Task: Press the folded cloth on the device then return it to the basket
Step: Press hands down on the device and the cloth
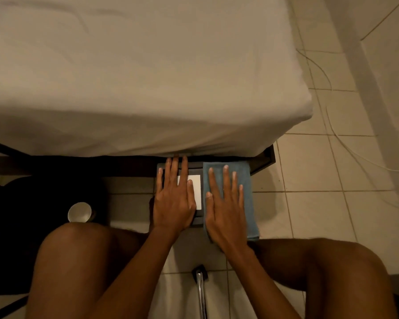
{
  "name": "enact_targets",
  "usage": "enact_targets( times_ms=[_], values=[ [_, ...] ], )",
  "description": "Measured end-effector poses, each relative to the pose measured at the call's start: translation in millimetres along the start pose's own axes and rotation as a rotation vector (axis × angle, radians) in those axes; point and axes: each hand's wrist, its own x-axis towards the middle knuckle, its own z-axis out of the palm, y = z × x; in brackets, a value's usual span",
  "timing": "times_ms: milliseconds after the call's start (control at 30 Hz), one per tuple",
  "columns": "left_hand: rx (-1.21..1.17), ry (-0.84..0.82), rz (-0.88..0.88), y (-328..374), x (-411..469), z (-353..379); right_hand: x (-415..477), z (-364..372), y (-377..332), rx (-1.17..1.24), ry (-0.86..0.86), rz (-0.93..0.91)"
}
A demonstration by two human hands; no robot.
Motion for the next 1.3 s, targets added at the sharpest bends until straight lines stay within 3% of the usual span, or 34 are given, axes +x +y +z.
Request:
enact_targets(
  times_ms=[200,367,533,800,967,1133,1300],
  values=[
    [-0.009,0.017,-0.005,0.8,0.9,0.2,36.5,-12.3,8.2,0.027,-0.043,-0.034],
    [-0.009,-0.001,-0.012,1.3,0.9,-2.1,-1.1,-5.2,1.5,-0.013,-0.033,-0.016],
    [-0.012,-0.001,-0.017,-0.1,3.9,-1.0,44.9,-11.3,12.4,-0.003,-0.105,-0.064],
    [-0.005,0.008,-0.007,0.1,1.9,0.8,5.9,-2.0,3.4,-0.018,-0.013,-0.037],
    [-0.013,0.011,-0.005,-0.1,1.5,1.5,37.2,-7.3,4.9,-0.006,-0.007,-0.007],
    [0.004,0.015,-0.005,0.5,1.7,-0.2,-5.1,-1.2,-2.0,-0.012,-0.008,0.02],
    [-0.009,0.012,-0.011,0.3,1.7,1.3,23.1,-7.2,4.3,-0.001,0.004,0.019]
  ],
)
